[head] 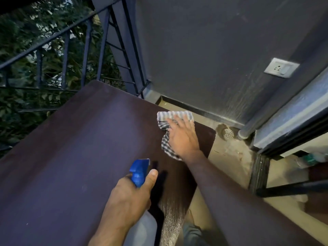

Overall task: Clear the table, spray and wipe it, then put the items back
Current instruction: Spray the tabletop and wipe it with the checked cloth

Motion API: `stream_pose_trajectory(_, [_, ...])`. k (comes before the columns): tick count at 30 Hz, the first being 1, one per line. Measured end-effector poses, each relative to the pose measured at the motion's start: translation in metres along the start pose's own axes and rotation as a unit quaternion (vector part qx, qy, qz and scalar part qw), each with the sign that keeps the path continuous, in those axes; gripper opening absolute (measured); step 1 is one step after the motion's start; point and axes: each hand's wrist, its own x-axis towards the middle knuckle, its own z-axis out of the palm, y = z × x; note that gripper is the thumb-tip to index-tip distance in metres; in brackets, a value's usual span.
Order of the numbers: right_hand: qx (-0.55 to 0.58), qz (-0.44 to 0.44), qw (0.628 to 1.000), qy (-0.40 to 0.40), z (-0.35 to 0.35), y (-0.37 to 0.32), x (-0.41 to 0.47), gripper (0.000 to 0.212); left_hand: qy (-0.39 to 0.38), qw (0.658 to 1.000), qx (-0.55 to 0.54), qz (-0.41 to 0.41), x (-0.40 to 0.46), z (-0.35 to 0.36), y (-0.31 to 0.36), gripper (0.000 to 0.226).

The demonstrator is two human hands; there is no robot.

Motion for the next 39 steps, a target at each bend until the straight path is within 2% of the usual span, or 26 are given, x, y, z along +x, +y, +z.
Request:
stream_pose_trajectory(4, [-0.004,0.037,0.999,0.004,0.0,0.005,0.008,0.055,0.002,1.0,0.002,-0.004,0.015,0.002,0.016,0.07])
stream_pose_trajectory(8, [0.002,0.085,0.996,0.011,-0.003,0.01,-0.042,0.058,-0.004,1.0,-0.006,0.003,0.022,0.001,0.024,0.069])
stream_pose_trajectory(12, [-0.045,0.109,0.993,-0.01,-0.006,0.003,-0.096,0.065,-0.009,1.0,-0.015,0.003,0.022,-0.002,0.025,0.067])
stream_pose_trajectory(16, [-0.033,0.121,0.992,0.007,-0.002,-0.01,-0.121,0.059,-0.015,1.0,-0.02,0.008,0.02,-0.004,0.021,0.061])
stream_pose_trajectory(22, [-0.03,0.174,0.984,0.024,0.0,-0.005,-0.048,0.056,0.012,0.999,-0.028,-0.024,0.017,-0.024,0.005,0.061])
stream_pose_trajectory(25, [-0.017,0.173,0.985,0.018,0.001,-0.013,0.002,0.058,0.041,0.998,-0.035,-0.044,0.023,-0.035,-0.005,0.056])
stream_pose_trajectory(29, [-0.04,0.105,0.994,-0.012,0.006,-0.036,0.028,0.058,0.065,0.994,-0.044,-0.078,0.038,-0.048,-0.011,0.063])
stream_pose_trajectory(33, [-0.083,-0.059,0.993,-0.063,0.013,-0.057,-0.027,0.061,0.064,0.991,-0.021,-0.119,0.048,-0.057,-0.008,0.076])
stream_pose_trajectory(36, [-0.091,-0.124,0.983,-0.103,0.019,-0.064,-0.064,0.061,0.074,0.987,-0.045,-0.138,0.059,-0.064,-0.005,0.072])
stream_pose_trajectory(39, [-0.091,-0.139,0.983,-0.082,0.019,-0.068,-0.056,0.058,0.096,0.981,-0.089,-0.141,0.07,-0.074,-0.004,0.062])
